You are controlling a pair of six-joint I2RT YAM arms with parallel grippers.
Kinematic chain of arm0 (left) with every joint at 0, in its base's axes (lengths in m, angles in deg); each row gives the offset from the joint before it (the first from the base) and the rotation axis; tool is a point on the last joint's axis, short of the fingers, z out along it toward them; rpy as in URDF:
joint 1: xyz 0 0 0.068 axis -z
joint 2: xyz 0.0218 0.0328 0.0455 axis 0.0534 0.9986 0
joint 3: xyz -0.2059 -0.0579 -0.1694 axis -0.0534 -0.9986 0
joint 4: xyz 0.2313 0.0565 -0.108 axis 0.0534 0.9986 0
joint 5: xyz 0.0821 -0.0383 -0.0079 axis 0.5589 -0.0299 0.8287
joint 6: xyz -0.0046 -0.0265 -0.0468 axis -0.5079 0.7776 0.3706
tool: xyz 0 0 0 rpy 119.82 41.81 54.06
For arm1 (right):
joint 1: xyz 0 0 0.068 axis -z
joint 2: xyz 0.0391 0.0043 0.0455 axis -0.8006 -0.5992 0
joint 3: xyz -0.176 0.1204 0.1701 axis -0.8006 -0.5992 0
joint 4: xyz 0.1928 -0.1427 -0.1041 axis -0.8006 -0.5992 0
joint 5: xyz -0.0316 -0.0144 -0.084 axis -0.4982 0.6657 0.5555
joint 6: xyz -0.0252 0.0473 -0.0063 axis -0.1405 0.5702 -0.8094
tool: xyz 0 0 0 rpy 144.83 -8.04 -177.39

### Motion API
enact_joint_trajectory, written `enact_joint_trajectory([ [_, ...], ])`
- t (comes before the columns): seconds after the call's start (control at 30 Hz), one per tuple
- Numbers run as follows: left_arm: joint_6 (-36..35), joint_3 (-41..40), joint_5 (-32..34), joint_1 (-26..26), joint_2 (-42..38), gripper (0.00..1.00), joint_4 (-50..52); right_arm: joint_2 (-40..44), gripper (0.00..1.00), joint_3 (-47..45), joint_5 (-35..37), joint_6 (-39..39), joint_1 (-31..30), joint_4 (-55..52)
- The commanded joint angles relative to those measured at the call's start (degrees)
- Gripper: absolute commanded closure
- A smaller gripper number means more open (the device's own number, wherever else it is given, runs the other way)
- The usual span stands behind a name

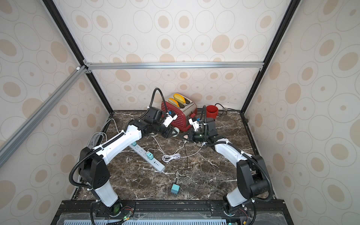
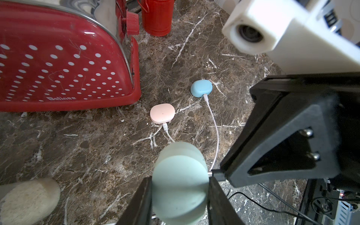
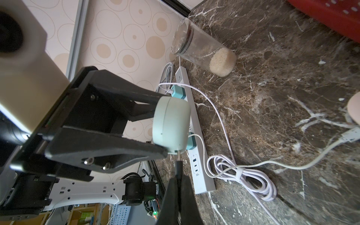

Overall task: Charge the bluetooth headset
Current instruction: Insert the charging cable into the bluetooth headset.

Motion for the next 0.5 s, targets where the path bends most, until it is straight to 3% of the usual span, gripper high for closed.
enact_joint_trajectory([
  [0.0, -0.60, 1.37, -0.64, 0.71, -1.52, 0.92, 0.82, 1.22, 1.00, -0.29, 0.21, -1.67, -0.49, 1.38],
  [0.47, -1.58, 5.55, -0.09, 2.12, 1.19, 0.93, 5.35, 1.98, 1.00, 1.43, 3.69, -6.81, -1.54, -3.92],
])
